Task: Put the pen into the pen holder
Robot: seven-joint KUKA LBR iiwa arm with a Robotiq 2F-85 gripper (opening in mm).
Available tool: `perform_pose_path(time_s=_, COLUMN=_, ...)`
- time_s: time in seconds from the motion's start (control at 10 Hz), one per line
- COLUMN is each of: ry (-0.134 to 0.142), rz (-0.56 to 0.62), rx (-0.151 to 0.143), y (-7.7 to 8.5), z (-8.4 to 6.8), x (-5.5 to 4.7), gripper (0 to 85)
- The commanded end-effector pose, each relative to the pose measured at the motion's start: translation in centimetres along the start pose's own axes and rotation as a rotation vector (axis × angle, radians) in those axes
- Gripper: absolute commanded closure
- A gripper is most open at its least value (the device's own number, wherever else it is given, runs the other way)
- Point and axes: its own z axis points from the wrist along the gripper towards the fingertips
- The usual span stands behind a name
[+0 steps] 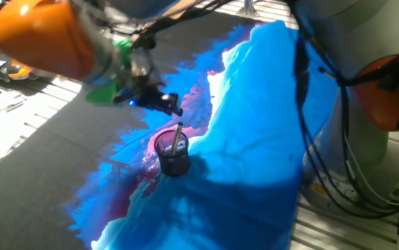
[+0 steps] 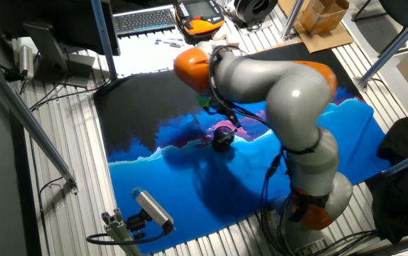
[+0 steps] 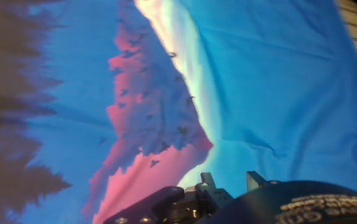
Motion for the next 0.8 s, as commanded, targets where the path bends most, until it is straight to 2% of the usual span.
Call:
perform_pose_path(time_s=0.0, ry=-0.008, rz=-0.018, rx=-0.015, y=0.0, z=0.1, x=-0.2, gripper=51.0)
perform_pose_path(time_s=0.1, ry=-0.02, rz=-0.059, rx=-0.05, y=0.0, z=0.2, x=-0.3, gripper=51.0)
perform_pose_path(time_s=0.4, ry=0.008, rz=-0.199, rx=-0.201, y=0.0, z=0.1, x=-1.3, gripper=51.0)
perform_pose_path(time_s=0.5, ry=0.023, rz=-0.263, rx=-0.261, y=-0.1, z=0.0, x=-1.9, gripper=51.0)
perform_pose_path(time_s=0.6, ry=0.041, rz=-0.314, rx=-0.307, y=-0.1, z=-0.2, x=-2.5, gripper=68.0)
perform_pose_path(time_s=0.7, ry=0.064, rz=-0.352, rx=-0.343, y=-0.2, z=-0.4, x=-3.1, gripper=68.0)
